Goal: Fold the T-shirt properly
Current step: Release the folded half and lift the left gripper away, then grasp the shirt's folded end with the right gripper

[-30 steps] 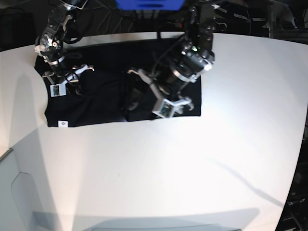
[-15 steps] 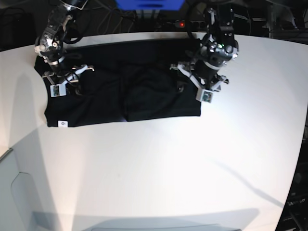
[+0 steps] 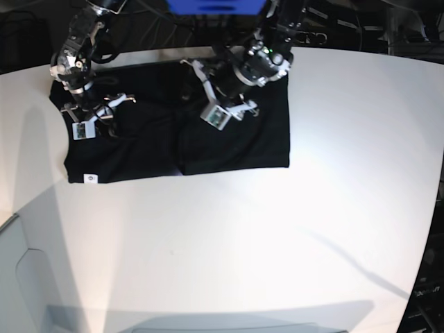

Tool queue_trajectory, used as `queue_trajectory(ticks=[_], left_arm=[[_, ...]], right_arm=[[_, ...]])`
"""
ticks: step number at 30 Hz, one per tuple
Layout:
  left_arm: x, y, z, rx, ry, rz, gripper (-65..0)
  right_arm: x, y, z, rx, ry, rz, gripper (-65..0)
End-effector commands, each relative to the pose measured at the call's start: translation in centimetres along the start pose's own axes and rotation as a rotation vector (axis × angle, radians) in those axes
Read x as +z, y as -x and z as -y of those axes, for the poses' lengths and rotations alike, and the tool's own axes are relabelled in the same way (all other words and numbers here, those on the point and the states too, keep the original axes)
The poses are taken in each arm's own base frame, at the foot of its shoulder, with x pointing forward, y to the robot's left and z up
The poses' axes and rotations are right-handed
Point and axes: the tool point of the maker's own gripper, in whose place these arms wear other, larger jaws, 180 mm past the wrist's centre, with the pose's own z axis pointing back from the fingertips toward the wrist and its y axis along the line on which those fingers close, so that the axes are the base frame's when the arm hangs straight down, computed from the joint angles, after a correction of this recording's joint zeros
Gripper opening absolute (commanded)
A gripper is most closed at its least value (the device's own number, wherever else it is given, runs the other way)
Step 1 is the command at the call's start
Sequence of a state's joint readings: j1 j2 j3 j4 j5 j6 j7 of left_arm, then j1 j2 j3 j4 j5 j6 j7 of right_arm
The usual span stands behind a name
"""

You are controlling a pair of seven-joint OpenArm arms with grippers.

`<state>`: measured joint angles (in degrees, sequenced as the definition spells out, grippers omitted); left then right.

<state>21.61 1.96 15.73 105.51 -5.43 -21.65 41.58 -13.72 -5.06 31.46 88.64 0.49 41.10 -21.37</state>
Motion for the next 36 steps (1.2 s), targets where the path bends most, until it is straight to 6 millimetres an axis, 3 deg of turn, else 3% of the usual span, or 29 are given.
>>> queue_trajectory(ticks=[1,6,10,12,16,21,26,31,36], left_arm=[[0.2,-1.5,1.0,-0.006,0.027,0.055,-27.1],[1.3,-1.7,2.2,-0.056,0.103,0.070,-27.1],[2.4,-1.6,0.8,-0.028,0.121,0.077,-27.1],[3.4,-1.7,-0.8,-0.013,0.106,0.085,-27.1],[6.4,-1.9,-6.2,0.081,0.026,0.123,-27.1],[11.3,-1.8,-13.3,0.207,-0.130,0.188,-27.0],[14.9,-0.9,-18.9,0.282,-0.301,0.228,-27.0],[16.2,0.2,-21.3,0.323,-0.371,0.228,-27.0],[16.3,1.2,-21.9,0.350,-0.386,0.214,-27.0]], right_arm=[[0.4,2.8,0.8,0.025,0.038,-0.135,-47.9],[0.5,2.3,1.0,0.033,0.044,-0.125,-47.9],[0.8,1.0,1.0,0.053,0.055,-0.094,-47.9],[1.0,0.2,1.1,0.068,0.063,-0.077,-47.9],[2.0,-1.6,1.9,0.094,0.098,-0.034,-47.3],[3.7,-4.3,3.8,0.060,0.197,0.051,-39.8],[4.9,-5.9,6.1,0.051,0.272,0.098,-35.5],[6.0,-6.6,8.9,0.009,0.354,0.127,-35.2],[5.3,-4.9,9.9,-0.020,0.350,0.087,-35.2]])
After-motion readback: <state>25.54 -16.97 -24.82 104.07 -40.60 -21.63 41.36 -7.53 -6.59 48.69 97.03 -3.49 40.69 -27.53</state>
